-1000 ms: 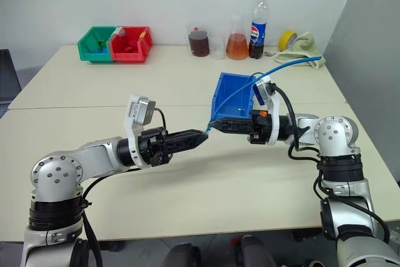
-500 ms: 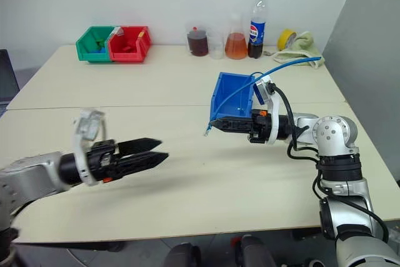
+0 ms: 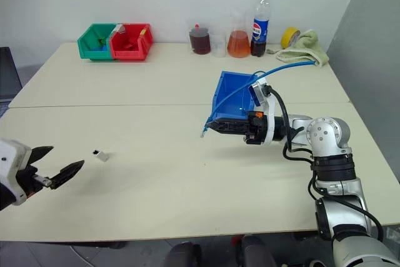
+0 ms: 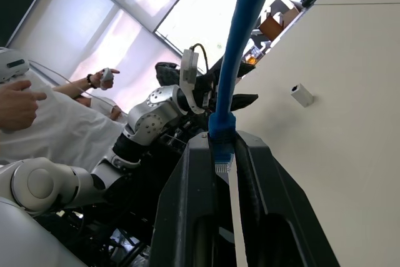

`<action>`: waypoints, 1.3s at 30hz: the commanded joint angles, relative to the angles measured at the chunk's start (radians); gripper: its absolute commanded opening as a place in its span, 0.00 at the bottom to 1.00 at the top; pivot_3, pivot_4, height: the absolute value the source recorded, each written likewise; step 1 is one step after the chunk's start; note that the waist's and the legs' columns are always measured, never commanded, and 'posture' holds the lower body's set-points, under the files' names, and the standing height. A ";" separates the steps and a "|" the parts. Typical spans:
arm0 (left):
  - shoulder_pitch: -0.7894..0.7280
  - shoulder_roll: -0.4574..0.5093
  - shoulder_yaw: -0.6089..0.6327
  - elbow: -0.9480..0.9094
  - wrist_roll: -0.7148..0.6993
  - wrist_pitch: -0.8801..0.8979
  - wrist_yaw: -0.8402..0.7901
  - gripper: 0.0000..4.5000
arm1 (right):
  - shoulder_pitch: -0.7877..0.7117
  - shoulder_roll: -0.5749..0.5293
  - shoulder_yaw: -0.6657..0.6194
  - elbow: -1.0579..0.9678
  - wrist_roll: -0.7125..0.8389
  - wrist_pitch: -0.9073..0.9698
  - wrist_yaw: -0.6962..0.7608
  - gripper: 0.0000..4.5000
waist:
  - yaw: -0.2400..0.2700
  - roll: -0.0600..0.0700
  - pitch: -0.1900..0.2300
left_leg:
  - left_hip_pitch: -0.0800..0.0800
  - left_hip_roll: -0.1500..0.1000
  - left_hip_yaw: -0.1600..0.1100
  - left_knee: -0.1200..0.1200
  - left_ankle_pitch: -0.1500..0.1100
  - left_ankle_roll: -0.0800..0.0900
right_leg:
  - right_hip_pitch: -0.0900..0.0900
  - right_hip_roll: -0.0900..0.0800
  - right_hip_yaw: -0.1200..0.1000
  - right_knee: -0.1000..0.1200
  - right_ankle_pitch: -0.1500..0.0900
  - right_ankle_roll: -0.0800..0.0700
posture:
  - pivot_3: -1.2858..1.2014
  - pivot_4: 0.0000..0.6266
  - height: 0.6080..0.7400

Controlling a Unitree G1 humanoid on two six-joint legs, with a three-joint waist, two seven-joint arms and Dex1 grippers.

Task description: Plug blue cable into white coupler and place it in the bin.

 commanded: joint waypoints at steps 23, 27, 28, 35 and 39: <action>-0.343 -0.020 -0.249 0.421 0.092 -0.094 -0.149 1.00 | -0.002 -0.004 -0.048 -0.066 0.015 0.041 -0.031 0.04 | -0.005 -0.005 -0.003 | 0.001 0.001 0.000 0.000 0.000 0.000 | -0.001 0.000 -0.001 0.003 0.004 -0.004 | 0.52 0.24 1.00; -0.387 -0.022 -0.284 0.442 0.110 -0.095 -0.157 1.00 | 0.000 0.003 -0.054 -0.067 0.014 0.046 -0.041 0.04 | -0.004 -0.005 -0.003 | 0.001 0.001 0.000 0.001 0.000 0.000 | 0.000 0.000 -0.001 0.003 0.003 -0.004 | 0.52 0.24 1.00; -0.392 -0.022 -0.289 0.444 0.112 -0.093 -0.160 1.00 | 0.000 0.005 -0.055 -0.067 0.014 0.047 -0.042 0.04 | -0.004 -0.005 -0.003 | 0.001 0.001 0.000 0.001 0.000 0.000 | 0.000 0.000 -0.001 0.003 0.003 -0.003 | 0.52 0.24 1.00; -0.383 0.002 -0.303 0.464 0.132 -0.089 -0.178 0.87 | -0.008 0.007 -0.062 -0.063 0.014 0.049 -0.052 0.04 | -0.006 -0.005 -0.003 | 0.001 0.001 0.000 0.000 0.000 0.000 | -0.001 0.000 -0.001 0.003 0.004 -0.005 | 0.52 0.24 1.00; -0.364 0.014 -0.294 0.463 0.132 -0.084 -0.186 0.69 | -0.006 0.009 -0.065 -0.063 0.017 0.052 -0.059 0.04 | -0.006 -0.005 -0.003 | 0.001 0.001 0.000 0.000 0.000 0.000 | -0.001 0.001 -0.001 0.003 0.004 -0.005 | 0.52 0.24 1.00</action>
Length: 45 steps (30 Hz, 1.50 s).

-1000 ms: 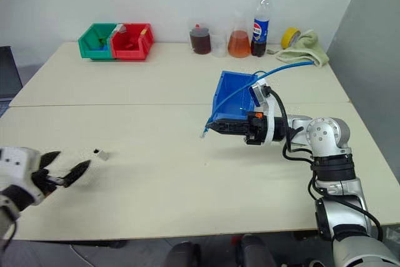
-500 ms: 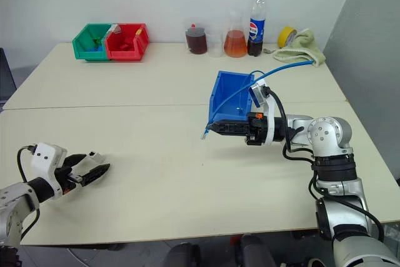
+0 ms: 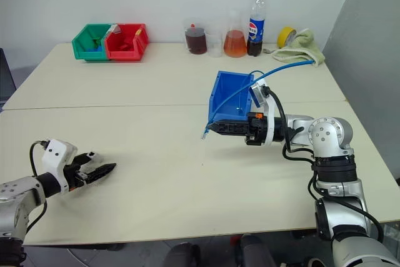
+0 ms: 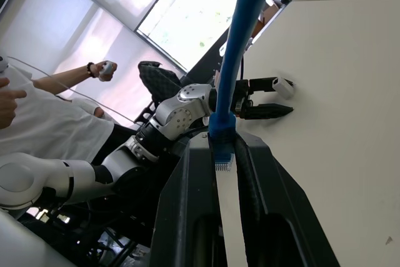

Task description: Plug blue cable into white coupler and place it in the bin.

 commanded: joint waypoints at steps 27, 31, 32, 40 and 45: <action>-0.017 0.037 0.029 -0.104 -0.107 0.107 -0.094 0.18 | -0.014 0.004 -0.035 -0.012 0.017 -0.010 -0.004 0.04 | 0.001 0.000 0.000 | 0.000 0.000 0.000 0.001 0.000 0.000 | 0.000 0.000 0.000 0.001 0.001 -0.001 | 0.52 0.24 1.00; -0.058 0.057 0.005 -0.255 -0.268 0.335 -0.175 0.18 | -0.020 0.004 -0.030 -0.003 0.007 -0.023 0.003 0.04 | 0.001 0.000 0.000 | 0.000 0.000 0.000 0.001 0.000 0.000 | 0.000 0.000 0.000 0.001 0.001 -0.001 | 0.52 0.24 1.00; -0.069 0.060 -0.008 -0.291 -0.304 0.390 -0.190 0.18 | -0.021 0.004 -0.028 0.000 0.005 -0.026 0.005 0.04 | 0.002 0.000 0.000 | 0.000 0.000 0.000 0.001 0.000 0.000 | 0.000 0.000 0.000 0.001 0.001 -0.001 | 0.52 0.24 1.00; -0.202 0.079 -0.228 -0.452 -0.323 0.476 -0.306 0.18 | -0.033 0.012 -0.027 0.003 -0.011 -0.060 -0.003 0.04 | 0.001 0.000 0.000 | 0.000 -0.001 -0.001 0.002 0.000 0.000 | 0.001 0.001 0.000 0.001 0.000 0.001 | 0.52 0.24 1.00; -0.332 0.055 -0.416 -0.414 -0.198 0.340 -0.412 0.18 | -0.015 0.013 -0.034 -0.033 -0.017 -0.084 -0.031 0.04 | 0.003 0.000 0.000 | 0.000 0.000 -0.001 0.002 0.000 0.000 | 0.001 0.003 0.000 0.001 0.000 0.000 | 0.52 0.24 1.00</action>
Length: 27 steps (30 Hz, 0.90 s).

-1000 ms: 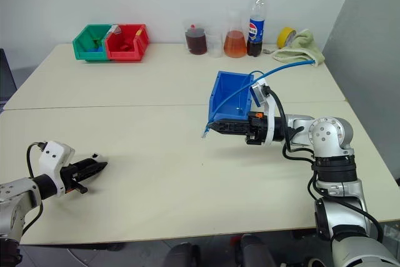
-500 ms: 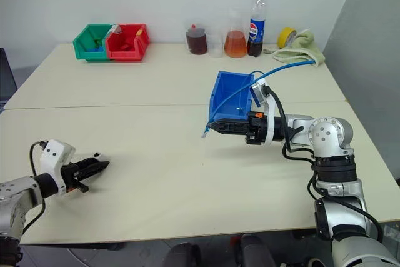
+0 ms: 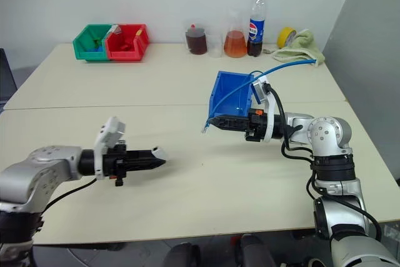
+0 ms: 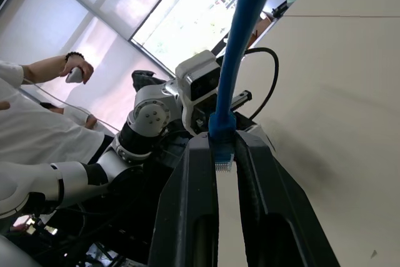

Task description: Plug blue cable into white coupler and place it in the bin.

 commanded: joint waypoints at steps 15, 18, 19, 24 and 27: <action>-0.332 -0.280 -0.405 0.521 0.489 -0.728 -0.197 0.18 | 0.098 -0.009 0.072 -0.238 -0.150 -0.246 -0.019 0.04 | 0.001 0.000 0.000 | -0.002 -0.001 0.000 0.003 0.000 0.001 | 0.000 0.000 0.001 0.000 0.000 -0.001 | 0.52 0.24 1.00; -0.325 -0.305 -0.397 0.548 0.505 -0.747 -0.189 0.18 | 0.134 -0.018 0.119 -0.268 -0.201 -0.314 0.005 0.04 | 0.003 0.000 0.000 | -0.002 -0.001 0.000 0.003 0.000 0.001 | 0.000 0.000 0.000 0.000 0.000 0.000 | 0.52 0.24 1.00; -0.324 -0.309 -0.395 0.553 0.510 -0.749 -0.185 0.18 | 0.143 -0.021 0.133 -0.271 -0.219 -0.338 0.014 0.04 | 0.003 0.000 0.000 | -0.002 -0.001 0.000 0.004 0.000 0.001 | 0.001 0.000 0.000 0.000 0.000 0.000 | 0.52 0.24 1.00; -0.312 -0.319 -0.380 0.549 0.509 -0.730 -0.172 0.18 | 0.190 -0.040 0.215 -0.268 -0.327 -0.476 0.077 0.04 | 0.003 0.001 0.000 | -0.001 -0.001 -0.002 0.014 -0.001 0.003 | 0.006 0.000 -0.001 0.001 -0.001 0.007 | 0.52 0.24 1.00; -0.301 -0.316 -0.372 0.534 0.504 -0.713 -0.167 0.18 | 0.214 -0.042 0.243 -0.259 -0.367 -0.533 0.104 0.04 | 0.003 0.001 0.000 | 0.000 -0.001 -0.002 0.015 -0.001 0.003 | 0.009 0.000 -0.001 0.000 0.000 0.009 | 0.52 0.24 1.00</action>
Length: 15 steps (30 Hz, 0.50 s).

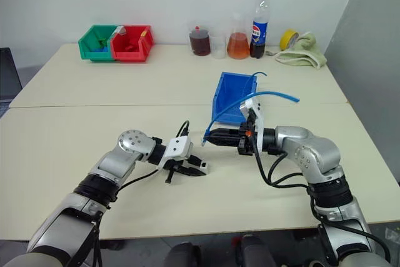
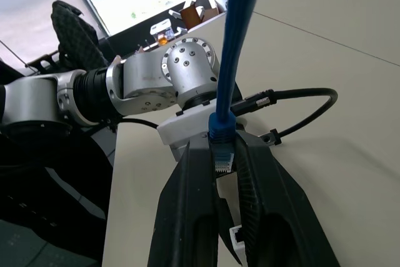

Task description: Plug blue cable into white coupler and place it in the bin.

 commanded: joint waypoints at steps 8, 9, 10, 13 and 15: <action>0.033 0.004 0.043 -0.044 -0.009 0.058 0.001 0.18 | 0.049 0.026 0.075 0.028 -0.159 -0.255 0.066 0.04 | -0.002 0.000 0.000 | 0.002 0.001 -0.001 0.000 0.000 0.000 | 0.002 0.001 0.000 0.001 0.000 0.000 | 0.52 0.24 1.00; 0.033 0.004 0.044 -0.045 -0.009 0.059 -0.001 0.18 | 0.047 0.032 0.075 0.039 -0.165 -0.268 0.068 0.04 | -0.002 0.000 0.000 | 0.002 0.001 -0.001 0.000 0.000 0.000 | 0.002 0.001 0.000 0.001 0.000 0.000 | 0.52 0.24 1.00; 0.032 0.003 0.045 -0.046 -0.009 0.061 -0.002 0.18 | 0.045 0.039 0.078 0.054 -0.179 -0.296 0.073 0.04 | -0.002 0.000 0.000 | 0.002 0.001 -0.001 0.000 0.000 0.000 | 0.002 0.001 0.000 0.001 0.000 0.000 | 0.52 0.24 1.00; 0.024 0.000 0.046 -0.042 -0.008 0.063 -0.003 0.18 | 0.043 0.053 0.098 0.100 -0.224 -0.378 0.096 0.04 | -0.002 0.000 0.000 | 0.002 0.001 0.000 0.000 0.000 0.000 | 0.002 0.001 0.000 0.000 0.000 0.000 | 0.52 0.24 1.00; 0.019 -0.003 0.045 -0.037 -0.007 0.062 -0.003 0.18 | 0.045 0.056 0.113 0.128 -0.253 -0.425 0.117 0.04 | -0.001 0.000 0.000 | 0.002 0.001 0.000 0.000 0.000 0.000 | 0.002 0.001 0.000 0.000 0.000 0.000 | 0.52 0.24 1.00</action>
